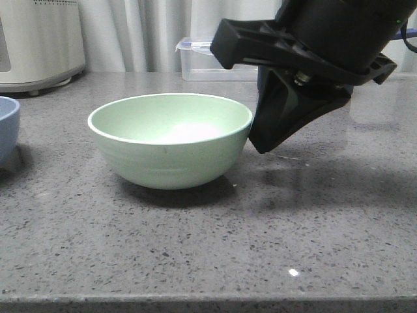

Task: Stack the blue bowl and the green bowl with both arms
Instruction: 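Lift the blue bowl with the left gripper and lower it into the green bowl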

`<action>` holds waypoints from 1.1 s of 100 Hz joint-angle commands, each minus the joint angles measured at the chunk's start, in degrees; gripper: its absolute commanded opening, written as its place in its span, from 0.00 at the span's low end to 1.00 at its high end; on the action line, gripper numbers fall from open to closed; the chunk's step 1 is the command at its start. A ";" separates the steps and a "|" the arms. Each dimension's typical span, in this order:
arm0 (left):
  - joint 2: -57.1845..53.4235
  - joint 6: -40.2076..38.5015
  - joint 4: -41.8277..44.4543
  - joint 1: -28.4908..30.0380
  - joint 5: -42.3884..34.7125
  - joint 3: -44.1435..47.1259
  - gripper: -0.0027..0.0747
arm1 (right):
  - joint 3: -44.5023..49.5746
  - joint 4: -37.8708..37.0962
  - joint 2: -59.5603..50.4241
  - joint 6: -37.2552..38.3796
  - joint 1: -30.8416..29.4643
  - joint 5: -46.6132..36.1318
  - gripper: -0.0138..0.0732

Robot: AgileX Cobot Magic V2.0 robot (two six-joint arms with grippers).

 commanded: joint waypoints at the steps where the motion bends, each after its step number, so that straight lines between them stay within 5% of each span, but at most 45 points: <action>1: -0.61 -0.30 -1.00 0.02 -2.25 -2.00 0.01 | -1.19 0.62 -1.84 -0.37 0.22 -2.10 0.08; 40: -0.61 1.27 -4.96 -0.96 -0.70 -6.47 0.01 | -1.19 0.62 -1.84 -0.37 0.22 -2.10 0.08; 110: 15.08 3.81 -5.52 -23.14 12.20 -33.10 0.01 | -1.19 0.62 -1.84 -0.37 0.22 -2.10 0.08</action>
